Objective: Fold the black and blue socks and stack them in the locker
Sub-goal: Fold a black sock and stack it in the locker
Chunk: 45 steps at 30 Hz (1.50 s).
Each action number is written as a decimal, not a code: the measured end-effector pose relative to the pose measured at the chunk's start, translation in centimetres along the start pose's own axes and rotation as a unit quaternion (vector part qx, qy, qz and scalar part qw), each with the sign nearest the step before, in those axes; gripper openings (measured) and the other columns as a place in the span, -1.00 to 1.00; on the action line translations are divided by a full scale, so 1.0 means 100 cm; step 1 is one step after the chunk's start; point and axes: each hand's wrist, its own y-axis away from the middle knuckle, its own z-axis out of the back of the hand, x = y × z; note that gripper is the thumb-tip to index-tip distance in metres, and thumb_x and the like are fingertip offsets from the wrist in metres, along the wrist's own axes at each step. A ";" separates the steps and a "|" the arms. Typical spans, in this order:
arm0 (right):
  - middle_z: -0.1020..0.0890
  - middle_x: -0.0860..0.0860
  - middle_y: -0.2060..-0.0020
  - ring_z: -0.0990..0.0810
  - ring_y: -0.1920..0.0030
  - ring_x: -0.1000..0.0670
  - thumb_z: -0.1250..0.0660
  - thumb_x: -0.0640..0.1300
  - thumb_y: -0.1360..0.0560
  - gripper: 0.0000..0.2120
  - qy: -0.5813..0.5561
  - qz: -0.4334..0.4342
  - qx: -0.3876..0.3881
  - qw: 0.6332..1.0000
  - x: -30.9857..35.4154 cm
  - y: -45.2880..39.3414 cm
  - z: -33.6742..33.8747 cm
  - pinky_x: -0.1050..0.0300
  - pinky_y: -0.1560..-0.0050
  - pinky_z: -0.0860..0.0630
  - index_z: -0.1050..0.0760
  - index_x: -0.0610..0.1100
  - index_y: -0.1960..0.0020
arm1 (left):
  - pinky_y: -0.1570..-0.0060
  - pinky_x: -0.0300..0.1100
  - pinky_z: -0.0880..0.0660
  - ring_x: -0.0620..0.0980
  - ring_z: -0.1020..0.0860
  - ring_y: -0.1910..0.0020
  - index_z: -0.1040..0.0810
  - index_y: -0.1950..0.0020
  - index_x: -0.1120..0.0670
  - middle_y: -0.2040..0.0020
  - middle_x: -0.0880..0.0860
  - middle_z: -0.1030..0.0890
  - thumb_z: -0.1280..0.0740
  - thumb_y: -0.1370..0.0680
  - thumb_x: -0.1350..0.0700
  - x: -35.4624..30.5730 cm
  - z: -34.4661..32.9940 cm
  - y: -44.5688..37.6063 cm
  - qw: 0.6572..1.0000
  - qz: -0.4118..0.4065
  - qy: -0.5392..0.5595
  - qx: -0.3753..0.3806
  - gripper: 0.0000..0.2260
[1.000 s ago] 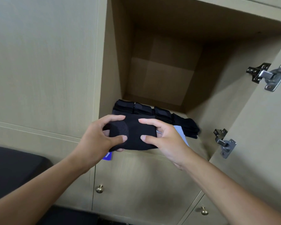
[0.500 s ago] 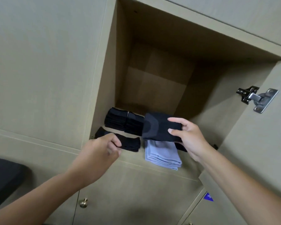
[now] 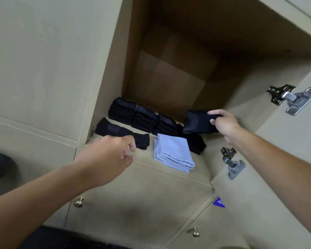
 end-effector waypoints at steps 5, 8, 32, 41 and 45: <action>-0.54 -0.12 -0.11 -0.47 -0.14 -0.05 -0.16 -0.43 -0.60 -0.61 0.033 -0.019 -0.002 0.999 0.000 -0.018 -0.007 0.21 -0.01 -0.37 -0.58 -0.14 -0.28 | 0.03 -0.06 -0.60 -0.21 -0.58 0.13 -0.49 -0.02 -0.17 0.16 -0.26 -0.61 -0.35 -0.57 -0.08 0.002 -0.005 -0.001 1.000 -0.006 0.008 -0.003 -0.93; -0.51 -0.14 -0.21 -0.48 -0.16 -0.11 -0.11 -0.44 -0.63 -0.58 0.043 -0.047 0.036 0.997 0.000 -0.025 -0.014 0.15 0.15 -0.46 -0.53 -0.11 -0.35 | 0.03 -0.06 -0.59 -0.19 -0.56 0.14 -0.50 0.00 -0.16 0.20 -0.23 -0.60 -0.37 -0.58 -0.06 0.002 -0.007 0.000 1.000 -0.012 0.007 -0.003 -0.94; -0.52 -0.21 -0.37 -0.47 -0.39 -0.21 -0.31 -0.30 -0.60 -0.64 0.274 -0.052 0.089 0.956 -0.026 -0.074 -0.038 0.02 -0.31 -0.43 -0.49 -0.28 -0.39 | 0.12 -0.19 -0.49 -0.22 -0.55 0.13 -0.50 -0.03 -0.21 0.10 -0.26 -0.60 -0.33 -0.60 -0.12 0.016 -0.014 -0.004 1.000 -0.007 -0.017 0.021 -0.95; -0.54 -0.06 -0.35 -0.49 -0.34 -0.12 -0.38 0.09 -0.58 -0.61 0.304 0.025 0.139 0.942 -0.017 -0.056 -0.054 0.16 -0.22 -0.36 -0.51 -0.05 -0.34 | 0.09 -0.17 -0.52 -0.26 -0.55 0.13 -0.49 -0.04 -0.22 0.11 -0.27 -0.60 -0.33 -0.60 -0.12 0.016 -0.011 -0.003 0.999 -0.009 -0.017 0.026 -0.94; -0.35 -0.05 -0.54 -0.32 -0.51 -0.13 -0.21 0.16 -0.66 -0.46 0.307 0.011 0.237 0.922 -0.027 -0.041 -0.072 0.08 -0.38 -0.26 -0.29 -0.01 -0.57 | 0.06 -0.16 -0.54 -0.25 -0.55 0.13 -0.50 -0.04 -0.20 0.10 -0.26 -0.61 -0.33 -0.60 -0.11 0.014 -0.011 -0.003 1.000 -0.013 -0.016 0.019 -0.94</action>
